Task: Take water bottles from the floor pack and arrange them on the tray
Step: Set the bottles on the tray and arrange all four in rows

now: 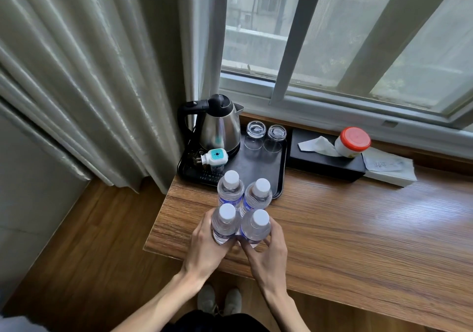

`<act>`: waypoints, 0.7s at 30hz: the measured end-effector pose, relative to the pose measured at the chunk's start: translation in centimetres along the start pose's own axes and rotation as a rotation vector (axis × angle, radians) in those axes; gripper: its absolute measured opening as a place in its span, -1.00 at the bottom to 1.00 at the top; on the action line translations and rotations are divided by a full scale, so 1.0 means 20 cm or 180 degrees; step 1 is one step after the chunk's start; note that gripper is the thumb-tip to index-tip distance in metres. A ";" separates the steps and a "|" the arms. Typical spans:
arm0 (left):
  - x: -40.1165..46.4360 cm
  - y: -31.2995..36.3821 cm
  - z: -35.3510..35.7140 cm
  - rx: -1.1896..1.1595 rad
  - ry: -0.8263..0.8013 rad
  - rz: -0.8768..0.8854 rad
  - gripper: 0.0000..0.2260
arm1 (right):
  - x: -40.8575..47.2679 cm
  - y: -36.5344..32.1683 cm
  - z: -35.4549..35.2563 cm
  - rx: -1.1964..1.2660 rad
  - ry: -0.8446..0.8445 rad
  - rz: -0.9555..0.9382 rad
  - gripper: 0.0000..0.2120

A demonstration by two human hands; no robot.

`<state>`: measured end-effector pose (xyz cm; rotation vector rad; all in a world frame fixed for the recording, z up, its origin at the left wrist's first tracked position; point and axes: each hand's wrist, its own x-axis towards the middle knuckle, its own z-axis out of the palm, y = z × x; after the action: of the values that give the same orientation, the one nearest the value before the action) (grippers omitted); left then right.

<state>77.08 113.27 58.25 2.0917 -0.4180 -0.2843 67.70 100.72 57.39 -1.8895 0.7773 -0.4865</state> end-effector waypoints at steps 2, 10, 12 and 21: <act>0.01 0.00 0.00 -0.0018 0.0064 -0.0021 -0.37 | 0.01 0.00 0.00 0.0023 -0.0018 0.0044 -0.35; -0.02 -0.05 -0.09 -0.0130 0.0040 -0.0093 -0.41 | -0.03 0.01 -0.08 0.0137 0.0076 0.0120 -0.42; -0.03 -0.06 -0.15 -0.0111 0.0086 -0.0096 -0.41 | -0.05 0.01 -0.13 0.0149 0.0150 0.0116 -0.44; 0.12 -0.01 -0.46 0.0038 0.0475 0.0259 -0.41 | -0.02 -0.06 -0.30 0.0076 0.0521 0.0072 -0.44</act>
<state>82.57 119.55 62.84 2.0856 -0.4146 -0.0775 63.98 97.38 61.02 -1.8332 0.8951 -0.6394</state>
